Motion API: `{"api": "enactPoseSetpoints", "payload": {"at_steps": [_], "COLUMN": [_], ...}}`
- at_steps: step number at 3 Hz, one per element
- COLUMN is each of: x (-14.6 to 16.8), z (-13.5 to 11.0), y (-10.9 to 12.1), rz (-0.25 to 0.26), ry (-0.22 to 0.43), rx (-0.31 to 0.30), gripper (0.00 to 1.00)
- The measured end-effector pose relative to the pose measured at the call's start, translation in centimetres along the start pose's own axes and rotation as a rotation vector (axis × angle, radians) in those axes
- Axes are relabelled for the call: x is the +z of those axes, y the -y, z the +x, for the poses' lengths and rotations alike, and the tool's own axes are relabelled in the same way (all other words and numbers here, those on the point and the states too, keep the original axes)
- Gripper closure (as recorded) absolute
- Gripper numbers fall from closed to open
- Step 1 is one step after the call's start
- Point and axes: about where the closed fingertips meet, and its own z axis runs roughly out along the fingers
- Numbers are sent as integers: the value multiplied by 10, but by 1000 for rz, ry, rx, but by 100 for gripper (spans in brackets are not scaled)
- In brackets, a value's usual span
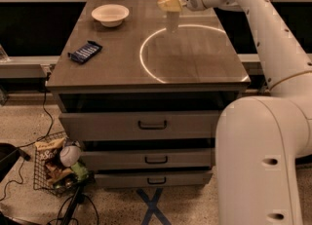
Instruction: Move orange near rxbar blueberry
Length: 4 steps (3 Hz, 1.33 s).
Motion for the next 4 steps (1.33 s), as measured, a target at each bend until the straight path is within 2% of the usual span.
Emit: {"api": "enactPoseSetpoints", "payload": {"at_steps": [1, 2, 3, 4], "x": [-3, -4, 4, 18], "z": [-2, -3, 4, 7], "y": [-21, -52, -97, -152], "rz": [-41, -74, -134, -236], "ry": [16, 18, 15, 40], "rx": [-10, -50, -93, -125], "gripper": [100, 100, 100, 100]}}
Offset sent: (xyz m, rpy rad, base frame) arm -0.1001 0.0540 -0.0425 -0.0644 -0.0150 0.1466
